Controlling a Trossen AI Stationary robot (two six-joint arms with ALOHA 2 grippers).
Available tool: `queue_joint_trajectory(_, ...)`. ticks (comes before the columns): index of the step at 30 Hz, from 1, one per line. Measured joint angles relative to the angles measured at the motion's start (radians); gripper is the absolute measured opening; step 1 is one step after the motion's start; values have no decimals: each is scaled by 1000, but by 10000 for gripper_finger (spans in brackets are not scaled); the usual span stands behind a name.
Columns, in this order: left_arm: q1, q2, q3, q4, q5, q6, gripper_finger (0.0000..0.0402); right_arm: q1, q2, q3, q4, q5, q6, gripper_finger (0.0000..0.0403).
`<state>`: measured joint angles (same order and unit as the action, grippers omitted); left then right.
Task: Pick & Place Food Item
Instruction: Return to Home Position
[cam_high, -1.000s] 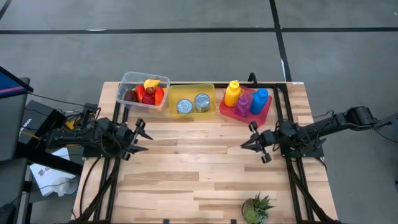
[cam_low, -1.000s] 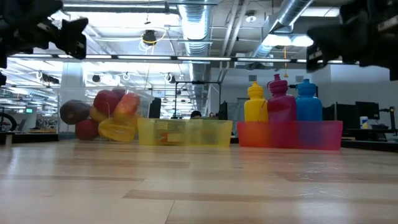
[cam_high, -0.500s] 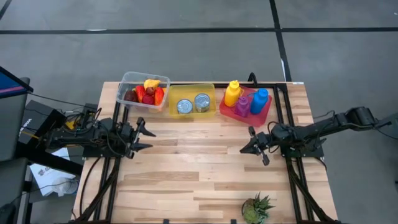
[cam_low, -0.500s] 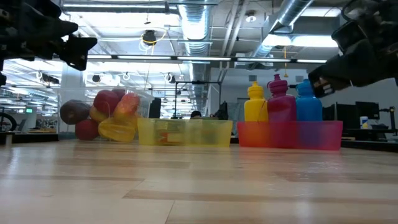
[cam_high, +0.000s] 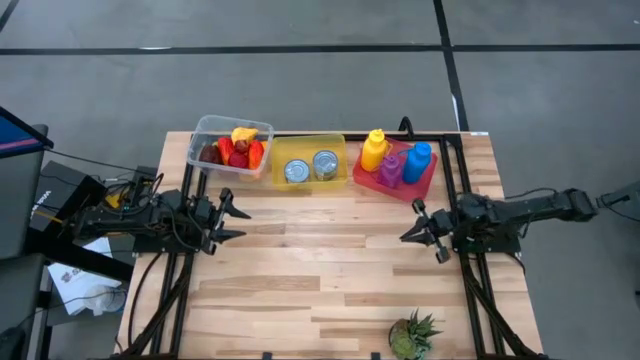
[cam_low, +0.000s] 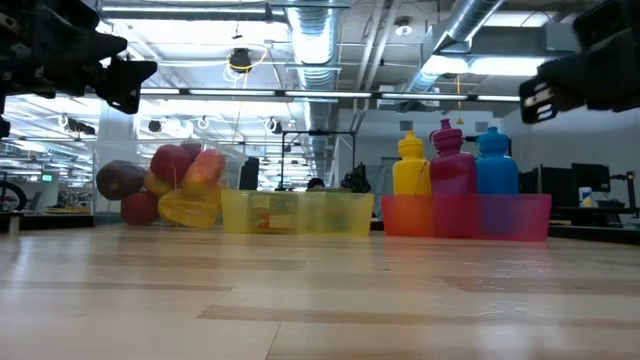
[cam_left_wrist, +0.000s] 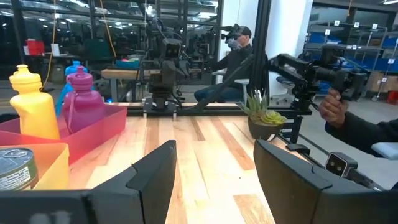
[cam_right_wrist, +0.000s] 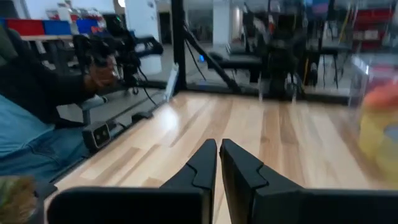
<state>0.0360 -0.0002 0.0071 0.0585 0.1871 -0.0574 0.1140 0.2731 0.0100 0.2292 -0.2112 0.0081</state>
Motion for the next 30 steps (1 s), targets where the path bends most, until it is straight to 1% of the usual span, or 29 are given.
queue_joint_trajectory(3,0,0,0,-6,-6,0,209,15,-166,0,-120,0,-24,17)
queue_joint_trajectory(5,0,1,0,-13,-22,0,209,27,-268,1,-192,3,-11,17)
queue_joint_trajectory(6,0,3,0,-13,-23,0,209,38,-271,5,-177,-6,-4,17)
queue_joint_trajectory(7,0,7,0,-14,-23,-1,209,49,-269,9,-190,-37,-6,17)
queue_joint_trajectory(9,0,12,0,-15,-23,-3,209,67,-269,19,-232,-60,11,17)
queue_joint_trajectory(12,-2,25,1,-17,-22,-8,209,90,-246,21,-244,-23,41,17)
queue_joint_trajectory(14,-2,28,1,-13,8,-12,209,106,-242,21,-248,6,42,17)
queue_joint_trajectory(16,-2,23,1,-5,47,-21,209,117,-242,21,-256,57,38,17)
queue_joint_trajectory(19,-2,1,1,-4,58,-28,209,122,-242,21,-261,102,22,17)
queue_joint_trajectory(21,-2,1,1,-1,59,-18,209,122,-242,21,-265,118,21,17)
queue_joint_trajectory(25,-2,0,0,4,64,-20,209,122,-239,21,-265,116,18,17)
queue_joint_trajectory(30,-2,2,0,8,64,-106,209,121,-239,21,-265,116,18,17)
